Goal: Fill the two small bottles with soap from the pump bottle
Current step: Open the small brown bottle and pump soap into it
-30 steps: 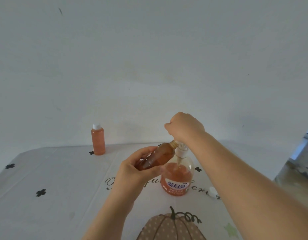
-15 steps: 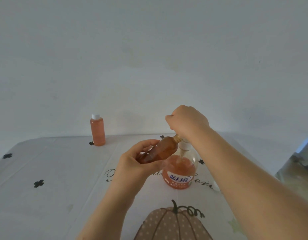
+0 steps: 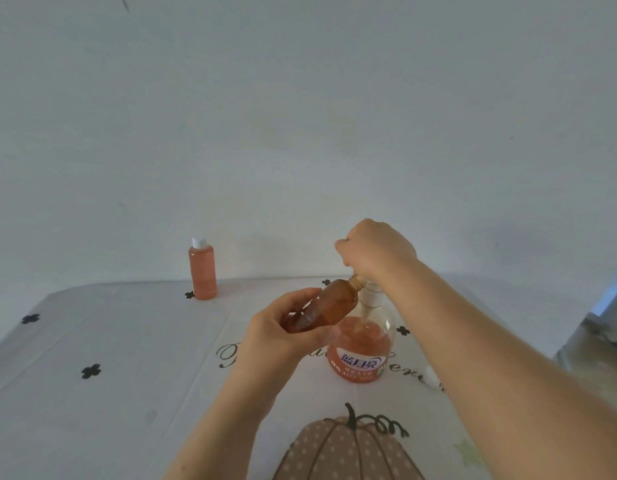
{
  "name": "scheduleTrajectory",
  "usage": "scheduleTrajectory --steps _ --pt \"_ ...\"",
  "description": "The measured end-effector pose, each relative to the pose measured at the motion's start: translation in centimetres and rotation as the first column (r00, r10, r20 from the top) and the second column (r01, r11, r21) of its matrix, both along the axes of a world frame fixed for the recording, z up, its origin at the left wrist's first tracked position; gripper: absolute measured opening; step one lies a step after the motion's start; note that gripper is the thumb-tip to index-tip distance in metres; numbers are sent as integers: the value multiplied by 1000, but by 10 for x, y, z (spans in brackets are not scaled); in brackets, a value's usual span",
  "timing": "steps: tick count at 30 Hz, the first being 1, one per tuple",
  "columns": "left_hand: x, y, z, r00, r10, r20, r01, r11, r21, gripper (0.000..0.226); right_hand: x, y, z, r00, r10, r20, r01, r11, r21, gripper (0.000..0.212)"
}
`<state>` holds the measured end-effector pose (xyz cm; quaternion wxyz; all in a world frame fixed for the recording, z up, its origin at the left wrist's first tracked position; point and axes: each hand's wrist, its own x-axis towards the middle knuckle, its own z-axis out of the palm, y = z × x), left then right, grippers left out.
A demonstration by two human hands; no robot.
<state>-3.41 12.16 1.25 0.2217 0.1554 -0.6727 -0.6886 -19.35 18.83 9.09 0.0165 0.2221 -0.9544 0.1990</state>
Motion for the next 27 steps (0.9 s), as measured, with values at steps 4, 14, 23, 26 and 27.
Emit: scheduleTrajectory --steps 4,14,23,26,27 --pt "1 3 2 1000 -10 -15 10 1000 6 39 2 3 8 1000 11 -16 -10 1000 24 21" --pt "5 6 7 999 -15 -32 15 1000 11 39 4 4 10 999 9 -38 -7 998 55 17" --pt "2 3 5 1000 -1 -30 2 1000 21 40 -3 -4 8 999 24 24 -26 995 97 26" --pt "2 2 5 1000 -1 -26 1 1000 6 40 -6 -4 3 999 37 35 -40 995 88 27" --pt "1 2 4 1000 1 -28 -1 1000 5 40 -8 -4 0 998 42 39 -45 996 81 28"
